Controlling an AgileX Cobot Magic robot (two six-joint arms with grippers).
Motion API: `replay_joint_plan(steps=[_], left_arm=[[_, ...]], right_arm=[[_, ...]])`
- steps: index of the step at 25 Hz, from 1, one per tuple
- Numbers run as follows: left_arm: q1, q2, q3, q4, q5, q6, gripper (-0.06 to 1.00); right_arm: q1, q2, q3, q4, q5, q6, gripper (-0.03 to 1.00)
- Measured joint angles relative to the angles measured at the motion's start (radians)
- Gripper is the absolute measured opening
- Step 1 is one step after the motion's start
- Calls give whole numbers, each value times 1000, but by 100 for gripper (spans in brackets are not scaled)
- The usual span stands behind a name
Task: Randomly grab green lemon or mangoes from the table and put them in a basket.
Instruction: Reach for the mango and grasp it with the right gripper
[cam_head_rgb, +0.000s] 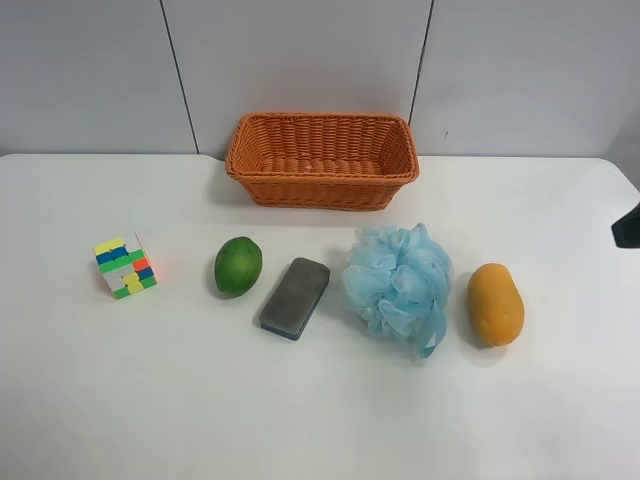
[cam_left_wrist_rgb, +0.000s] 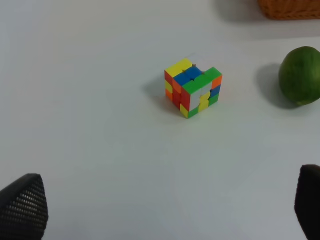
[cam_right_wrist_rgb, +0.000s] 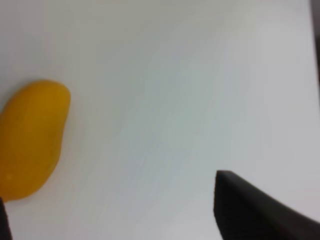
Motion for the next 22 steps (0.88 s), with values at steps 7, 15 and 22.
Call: replay_joint_plan(steps=[7,15,22], left_arm=[[0,0,0,0,0,0,99],[0,0,0,0,0,0,99],[0,0,0,0,0,0,99]], right_arm=[[0,245,-1,15,-136,25,86],[25,479,-1,146,-258,-17,87],[117,659,-1,267,-369,-30,87]])
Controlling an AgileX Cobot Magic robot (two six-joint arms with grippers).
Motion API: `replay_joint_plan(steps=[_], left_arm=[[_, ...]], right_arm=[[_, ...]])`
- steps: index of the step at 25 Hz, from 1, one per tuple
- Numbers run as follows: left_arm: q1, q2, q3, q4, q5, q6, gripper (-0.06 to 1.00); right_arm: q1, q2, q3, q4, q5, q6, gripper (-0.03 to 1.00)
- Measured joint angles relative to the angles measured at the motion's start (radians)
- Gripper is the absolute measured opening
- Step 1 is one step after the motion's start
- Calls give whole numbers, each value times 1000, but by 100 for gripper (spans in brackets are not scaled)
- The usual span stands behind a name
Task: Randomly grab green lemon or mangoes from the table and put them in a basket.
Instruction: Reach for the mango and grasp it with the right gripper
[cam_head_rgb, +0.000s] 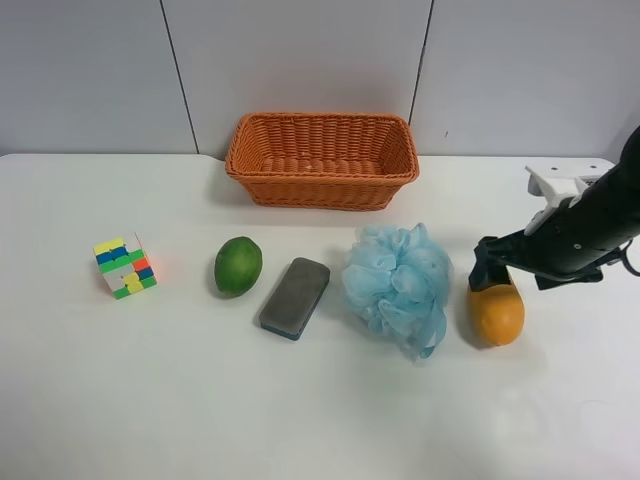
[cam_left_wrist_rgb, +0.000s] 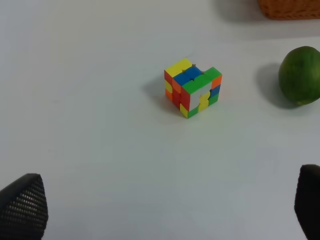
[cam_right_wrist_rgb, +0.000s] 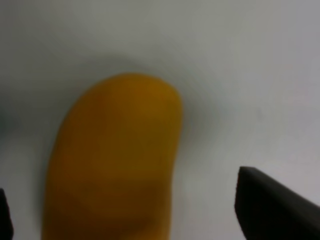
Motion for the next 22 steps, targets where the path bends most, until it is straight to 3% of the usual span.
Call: replay_joint_plan(steps=[14,16,19,22], left_arm=[[0,0,0,0,0,0,99],[0,0,0,0,0,0,99],[0,0,0,0,0,0,99],[0,0,0,0,0,0,99]], right_arm=[[23,84,0,19,-24,1,86],[23,94,0,19,-24,1,83],[23,103,-1,19,-24,2,62],[23,103,-1,18,-24,3,64]])
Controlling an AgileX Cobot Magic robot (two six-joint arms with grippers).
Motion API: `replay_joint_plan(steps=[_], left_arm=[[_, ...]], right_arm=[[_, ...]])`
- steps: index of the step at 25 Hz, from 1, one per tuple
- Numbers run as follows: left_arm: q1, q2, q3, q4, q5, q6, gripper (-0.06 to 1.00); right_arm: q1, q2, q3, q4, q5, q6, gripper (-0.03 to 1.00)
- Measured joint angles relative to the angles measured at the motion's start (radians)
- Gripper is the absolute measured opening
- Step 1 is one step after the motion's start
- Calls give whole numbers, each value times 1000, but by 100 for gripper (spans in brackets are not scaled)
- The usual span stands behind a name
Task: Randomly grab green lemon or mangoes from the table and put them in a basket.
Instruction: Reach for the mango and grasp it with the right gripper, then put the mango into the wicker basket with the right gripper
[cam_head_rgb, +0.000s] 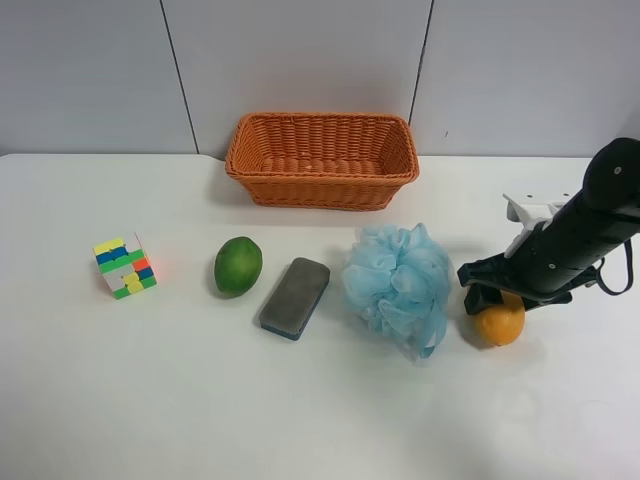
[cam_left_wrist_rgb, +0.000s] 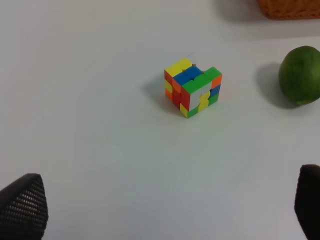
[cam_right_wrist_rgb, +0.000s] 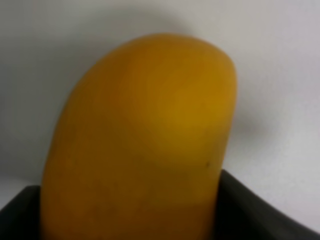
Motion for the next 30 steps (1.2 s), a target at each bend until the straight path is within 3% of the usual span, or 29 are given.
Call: replay_joint_plan(steps=[14,22,30], left_arm=[[0,0,0,0,0,0,99],[0,0,0,0,0,0,99],[0,0,0,0,0,0,99]], right_arm=[[0,-28,-41,0,37,3,64],[0,-129,-338,1,45,-3,64],[0,37,-661,1,19,-4,64]])
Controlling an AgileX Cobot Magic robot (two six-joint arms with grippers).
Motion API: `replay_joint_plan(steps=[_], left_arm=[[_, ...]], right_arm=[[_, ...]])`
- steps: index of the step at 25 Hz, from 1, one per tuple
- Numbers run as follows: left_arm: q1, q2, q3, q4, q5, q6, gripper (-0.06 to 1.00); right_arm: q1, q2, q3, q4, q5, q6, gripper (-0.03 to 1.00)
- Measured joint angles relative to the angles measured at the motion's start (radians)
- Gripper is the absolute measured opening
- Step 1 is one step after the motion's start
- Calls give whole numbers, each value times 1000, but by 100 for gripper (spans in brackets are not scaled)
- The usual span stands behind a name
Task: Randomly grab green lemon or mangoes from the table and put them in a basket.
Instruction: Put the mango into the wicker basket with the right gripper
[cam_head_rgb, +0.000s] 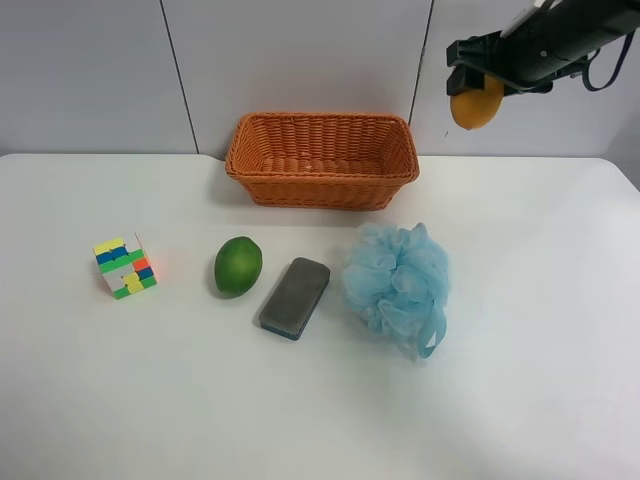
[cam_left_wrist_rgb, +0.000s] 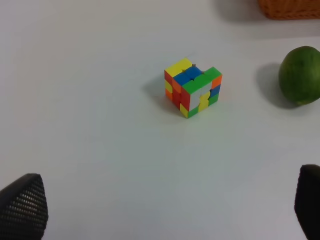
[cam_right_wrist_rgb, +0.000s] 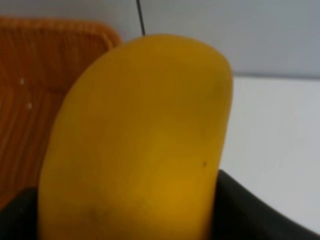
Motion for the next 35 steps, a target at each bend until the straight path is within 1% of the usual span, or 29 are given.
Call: replay_joint_plan(steps=[2,6,8,11,14,18,22,30,32,33,34,35], left_arm=[[0,0,0,0,0,0,99],[0,0,0,0,0,0,99],[0,0,0,0,0,0,99],[0,0,0,0,0,0,99],[0,0,0,0,0,0,99],[0,0,0,0,0,0,99],[0,0,0,0,0,0,99],[0,0,0,0,0,0,99],[0,0,0,0,0,0,99],[0,0,0,0,0,0,99],[0,0,0,0,0,0,99],[0,0,0,0,0,0,99]], right_arm=[[0,68,-61,11,-16,0,64],[15,209,-161,82,-22,-4,64],[44,271,-203,110,-22,-25,63],[113,339,-260,141,-30,-69,63],[184,392,-307,161,-39,-79,63],[238,441,-325,168,-66,-79,63],[255,475,-325,167,-68,-79,63],[255,480,-327,156,-72,-79,63],[255,481,-327,141,-90,-79,63],[255,481,-327,136,-101,-79,64],[255,481,-327,133,-118,-79,68],[255,481,-328,133,-132,-79,74]])
